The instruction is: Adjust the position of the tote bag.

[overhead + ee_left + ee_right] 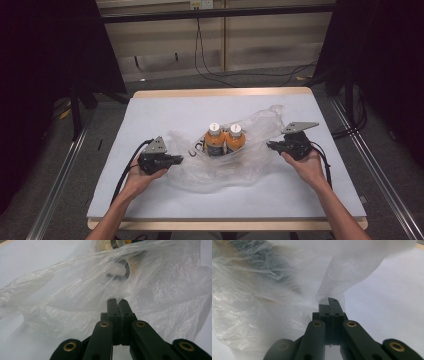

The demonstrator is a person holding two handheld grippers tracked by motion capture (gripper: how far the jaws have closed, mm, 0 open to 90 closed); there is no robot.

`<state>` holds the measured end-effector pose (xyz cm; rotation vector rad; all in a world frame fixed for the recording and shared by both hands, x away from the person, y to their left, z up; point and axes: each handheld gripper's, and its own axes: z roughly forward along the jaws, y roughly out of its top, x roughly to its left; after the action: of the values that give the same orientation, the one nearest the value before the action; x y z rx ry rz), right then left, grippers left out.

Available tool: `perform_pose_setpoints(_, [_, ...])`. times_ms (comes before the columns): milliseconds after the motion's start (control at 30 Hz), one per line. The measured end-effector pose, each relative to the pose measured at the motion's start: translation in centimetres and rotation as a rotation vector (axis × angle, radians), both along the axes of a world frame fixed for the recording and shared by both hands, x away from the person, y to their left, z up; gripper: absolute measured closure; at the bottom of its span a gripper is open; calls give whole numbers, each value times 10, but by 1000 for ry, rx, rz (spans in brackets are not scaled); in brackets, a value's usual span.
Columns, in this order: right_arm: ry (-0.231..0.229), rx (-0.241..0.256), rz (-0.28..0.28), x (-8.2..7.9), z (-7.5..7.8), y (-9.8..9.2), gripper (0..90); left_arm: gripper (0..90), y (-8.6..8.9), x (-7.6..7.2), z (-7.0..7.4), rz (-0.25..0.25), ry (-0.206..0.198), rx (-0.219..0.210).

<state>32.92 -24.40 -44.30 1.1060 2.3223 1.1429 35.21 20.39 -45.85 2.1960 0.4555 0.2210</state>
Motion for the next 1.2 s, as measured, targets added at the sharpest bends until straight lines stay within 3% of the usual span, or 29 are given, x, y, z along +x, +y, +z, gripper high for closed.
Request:
perform_pose_setpoints(133, [10,0,1,-2,-3,-2,900,900,0,-2,-4,-10,7,35])
perform_pose_setpoints(633, [82,-50,25,-2,-28,-2,900,900,-4,-4,-18,-31,49,69])
perform_pose_setpoints(667, [84,-47,24,-2,-29,-2,900,900,-3,-4,-17,-33,49,92])
perform_pose_setpoints(967, [105,-69,30,-4,-38,-1,900,900,-3,-8,-23,-42,67,77])
perform_pose_setpoints(1100, [113,-53,24,-4,-39,-4,900,900,-3,-9,-24,-45,82,62])
perform_pose_setpoints(1200, [107,-51,28,-5,-39,-3,900,899,-4,-10,-22,-39,83,79])
